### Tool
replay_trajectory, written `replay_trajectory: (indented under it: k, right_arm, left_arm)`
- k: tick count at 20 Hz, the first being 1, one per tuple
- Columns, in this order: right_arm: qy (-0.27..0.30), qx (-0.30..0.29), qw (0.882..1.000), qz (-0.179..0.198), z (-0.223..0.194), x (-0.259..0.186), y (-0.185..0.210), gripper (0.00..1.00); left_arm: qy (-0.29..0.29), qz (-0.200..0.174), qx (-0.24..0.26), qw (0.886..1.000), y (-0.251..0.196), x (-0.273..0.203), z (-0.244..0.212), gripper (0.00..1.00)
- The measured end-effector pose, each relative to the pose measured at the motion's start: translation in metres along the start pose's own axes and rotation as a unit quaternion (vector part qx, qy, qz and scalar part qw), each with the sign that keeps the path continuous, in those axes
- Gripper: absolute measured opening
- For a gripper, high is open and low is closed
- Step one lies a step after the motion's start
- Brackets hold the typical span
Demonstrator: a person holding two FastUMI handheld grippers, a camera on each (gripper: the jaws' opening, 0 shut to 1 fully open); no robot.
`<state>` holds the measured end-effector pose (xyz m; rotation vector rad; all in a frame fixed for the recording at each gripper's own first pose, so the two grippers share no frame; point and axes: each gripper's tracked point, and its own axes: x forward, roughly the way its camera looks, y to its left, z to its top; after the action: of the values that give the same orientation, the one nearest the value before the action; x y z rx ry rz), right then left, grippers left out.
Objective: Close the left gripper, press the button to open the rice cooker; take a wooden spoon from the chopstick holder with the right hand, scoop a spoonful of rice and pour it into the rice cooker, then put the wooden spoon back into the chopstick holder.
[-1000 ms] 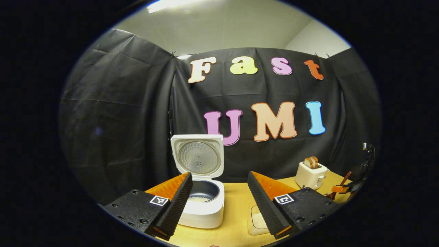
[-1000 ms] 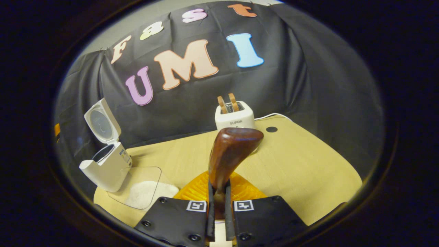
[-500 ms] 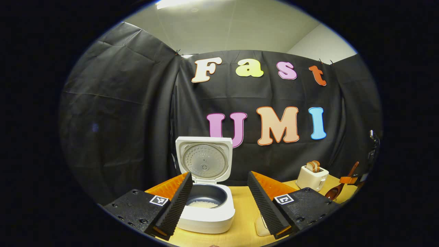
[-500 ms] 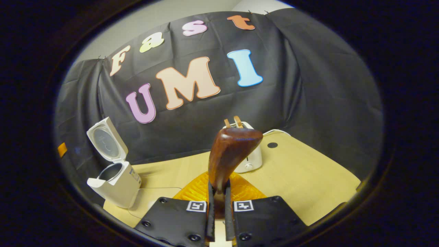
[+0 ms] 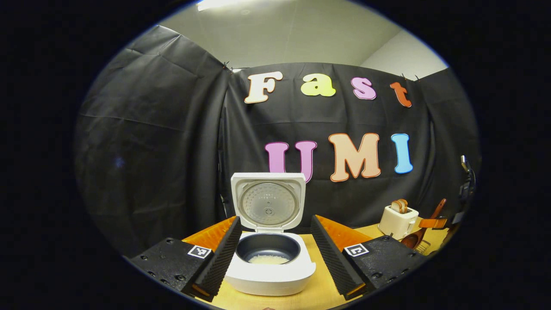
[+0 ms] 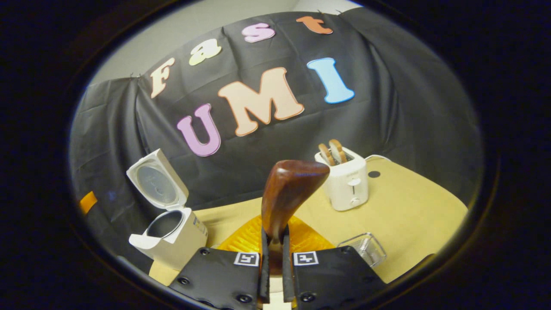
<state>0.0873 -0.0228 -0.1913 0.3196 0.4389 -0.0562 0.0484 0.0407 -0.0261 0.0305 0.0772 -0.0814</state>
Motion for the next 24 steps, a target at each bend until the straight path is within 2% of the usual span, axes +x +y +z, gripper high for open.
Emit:
replay_trajectory:
  k: [1,5,12,19,24]
  right_arm:
    - [0.007,-0.001,1.000,0.002,-0.008,0.003,0.008,0.15]
    - [0.032,-0.006,0.999,-0.006,-0.040,0.019,0.032,0.14]
    - [0.068,-0.023,0.996,-0.050,-0.093,0.048,0.048,0.13]
    - [0.077,-0.062,0.989,-0.106,-0.115,0.064,0.053,0.15]
    - [0.078,-0.083,0.987,-0.113,-0.123,0.074,0.067,0.17]
  left_arm:
    - [0.001,0.000,0.001,1.000,0.005,0.000,-0.002,0.95]
    - [0.001,0.000,0.003,1.000,0.023,0.001,-0.004,0.95]
    - [0.008,0.005,0.007,1.000,0.063,0.006,-0.012,0.95]
    - [0.013,0.008,0.005,1.000,0.095,0.012,-0.022,0.95]
    - [0.013,0.010,0.004,1.000,0.107,0.017,-0.024,0.95]
